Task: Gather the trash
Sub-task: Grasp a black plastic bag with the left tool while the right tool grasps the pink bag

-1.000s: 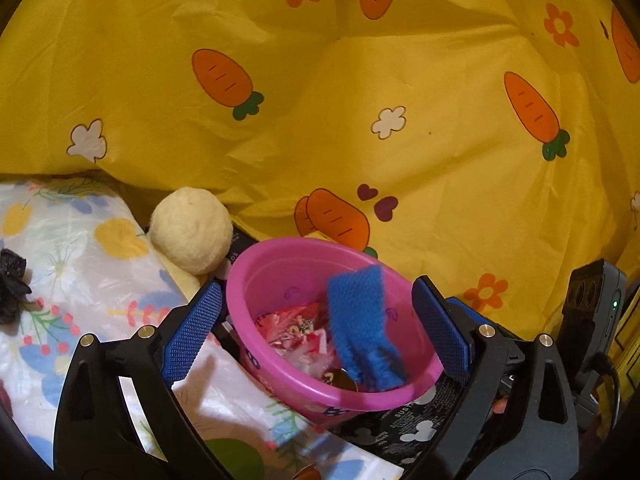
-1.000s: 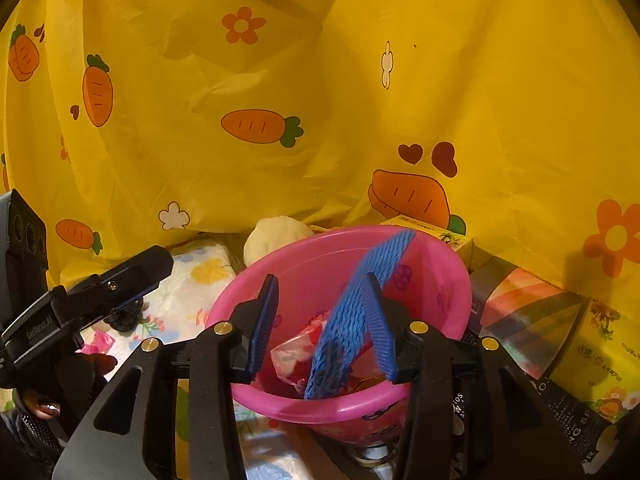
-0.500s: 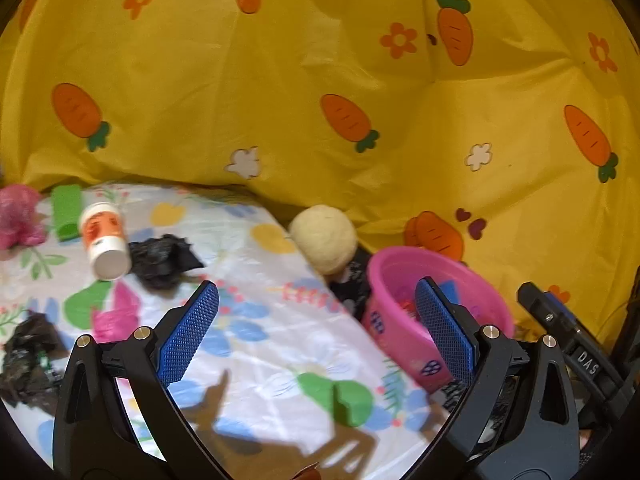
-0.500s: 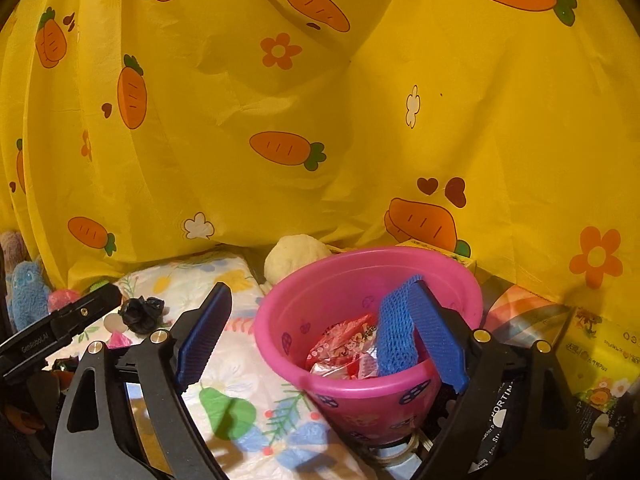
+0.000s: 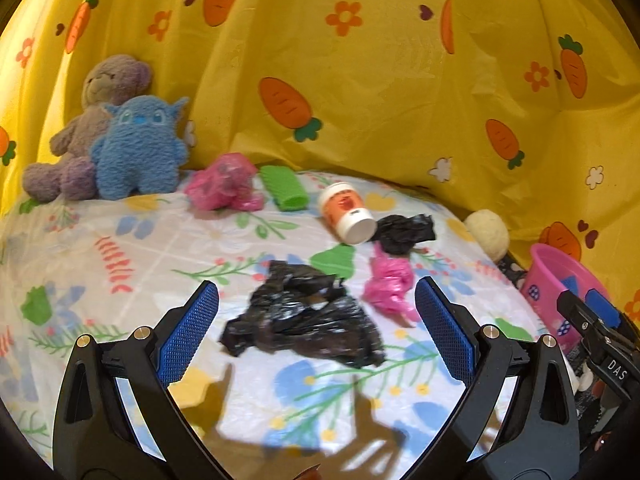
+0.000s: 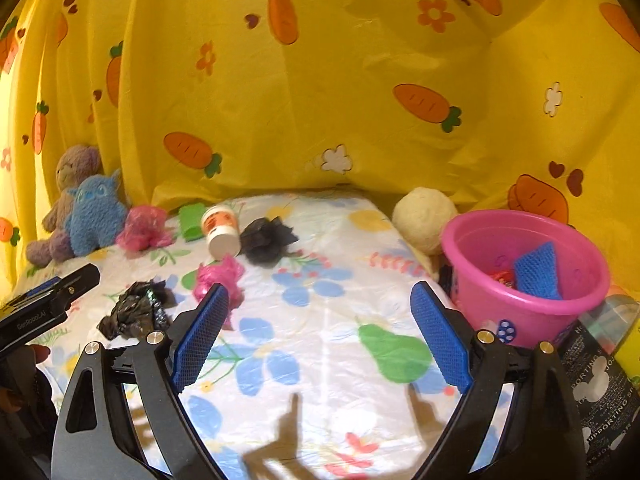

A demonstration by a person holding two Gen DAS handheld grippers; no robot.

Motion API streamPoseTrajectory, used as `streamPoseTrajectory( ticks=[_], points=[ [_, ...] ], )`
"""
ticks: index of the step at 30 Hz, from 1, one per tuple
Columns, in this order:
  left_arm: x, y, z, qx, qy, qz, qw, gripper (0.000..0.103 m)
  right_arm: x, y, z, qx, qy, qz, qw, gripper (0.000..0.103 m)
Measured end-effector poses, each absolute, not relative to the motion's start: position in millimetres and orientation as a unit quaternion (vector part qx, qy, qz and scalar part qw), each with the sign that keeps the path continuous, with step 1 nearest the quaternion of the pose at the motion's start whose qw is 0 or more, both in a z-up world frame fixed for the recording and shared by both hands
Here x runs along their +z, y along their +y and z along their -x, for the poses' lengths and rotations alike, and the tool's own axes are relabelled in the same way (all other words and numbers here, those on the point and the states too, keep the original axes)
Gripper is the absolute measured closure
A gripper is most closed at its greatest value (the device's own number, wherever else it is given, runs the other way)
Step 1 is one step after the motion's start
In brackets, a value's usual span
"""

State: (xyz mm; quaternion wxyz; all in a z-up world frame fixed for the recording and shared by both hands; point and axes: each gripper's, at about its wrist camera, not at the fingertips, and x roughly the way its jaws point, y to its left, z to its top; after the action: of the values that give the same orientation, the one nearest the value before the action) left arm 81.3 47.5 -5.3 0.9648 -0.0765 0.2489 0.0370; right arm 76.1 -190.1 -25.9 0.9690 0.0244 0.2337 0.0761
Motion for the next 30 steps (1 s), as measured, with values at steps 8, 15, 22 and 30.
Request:
streamPoseTrajectory(
  ticks=[8,15,22,30],
  points=[
    [-9.2,109.9,-61.1,0.084,0.247,0.115,0.959,0.006,-40.9,-123.4,-95.0,0.125,0.267,0.01,0.955,0.014],
    [-4.2,126.0,-64.4,0.105,0.238,0.119,0.958,0.006,-52.5,-93.1,-123.1,0.135,0.295,0.024,0.946,0.021],
    [-9.1,126.0,-79.9,0.108,0.249,0.111,0.956,0.006,-62.4,-81.7,-148.4,0.136,0.31,0.029,0.94,0.024],
    [-9.9,125.1,-91.1,0.108,0.246,0.105,0.958,0.007,-72.0,-71.3,-173.2,0.141,0.327,0.03,0.934,0.034]
  ],
)
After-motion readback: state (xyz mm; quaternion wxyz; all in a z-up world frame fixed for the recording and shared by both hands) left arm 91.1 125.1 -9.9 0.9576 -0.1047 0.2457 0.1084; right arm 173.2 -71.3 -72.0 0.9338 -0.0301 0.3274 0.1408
